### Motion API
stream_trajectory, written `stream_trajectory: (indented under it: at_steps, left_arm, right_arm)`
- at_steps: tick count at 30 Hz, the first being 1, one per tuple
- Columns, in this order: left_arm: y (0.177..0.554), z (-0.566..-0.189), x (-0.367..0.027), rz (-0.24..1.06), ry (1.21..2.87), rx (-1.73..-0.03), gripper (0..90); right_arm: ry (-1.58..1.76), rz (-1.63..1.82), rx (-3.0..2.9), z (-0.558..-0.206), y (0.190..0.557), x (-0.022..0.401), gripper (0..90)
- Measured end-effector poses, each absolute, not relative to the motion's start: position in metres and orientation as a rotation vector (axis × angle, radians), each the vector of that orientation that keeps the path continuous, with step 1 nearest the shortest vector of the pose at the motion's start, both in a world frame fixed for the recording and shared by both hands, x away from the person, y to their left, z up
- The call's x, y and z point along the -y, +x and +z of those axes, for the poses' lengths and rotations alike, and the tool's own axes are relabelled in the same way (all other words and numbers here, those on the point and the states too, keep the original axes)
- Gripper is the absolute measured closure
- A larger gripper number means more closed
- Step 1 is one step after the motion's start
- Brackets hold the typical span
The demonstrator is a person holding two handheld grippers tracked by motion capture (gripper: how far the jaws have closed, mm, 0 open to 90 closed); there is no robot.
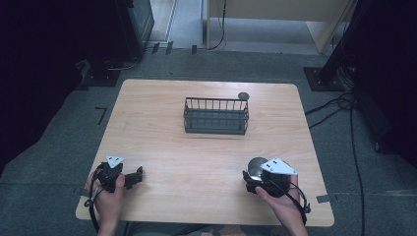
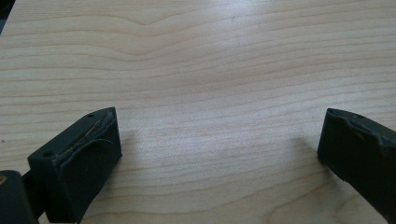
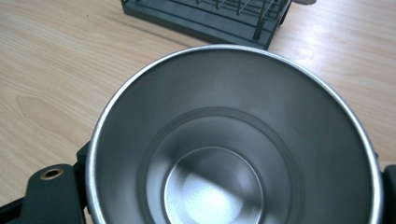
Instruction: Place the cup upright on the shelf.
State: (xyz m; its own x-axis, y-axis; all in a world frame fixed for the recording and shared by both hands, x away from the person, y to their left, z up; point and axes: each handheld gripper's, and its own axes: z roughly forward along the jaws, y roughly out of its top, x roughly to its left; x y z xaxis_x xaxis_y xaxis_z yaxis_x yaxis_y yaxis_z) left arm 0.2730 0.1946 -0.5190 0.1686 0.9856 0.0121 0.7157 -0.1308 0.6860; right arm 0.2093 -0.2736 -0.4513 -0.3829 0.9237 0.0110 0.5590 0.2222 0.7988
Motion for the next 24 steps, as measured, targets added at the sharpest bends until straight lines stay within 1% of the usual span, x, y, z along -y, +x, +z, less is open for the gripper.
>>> stream_trajectory:
  at_steps: [24]
  left_arm:
    - [0.273,-0.519,-0.195,0.650,1.910,-1.603,0.0]
  right_arm:
    - [1.319,1.063,-1.977,-0.416,0.252,0.263,17.8]
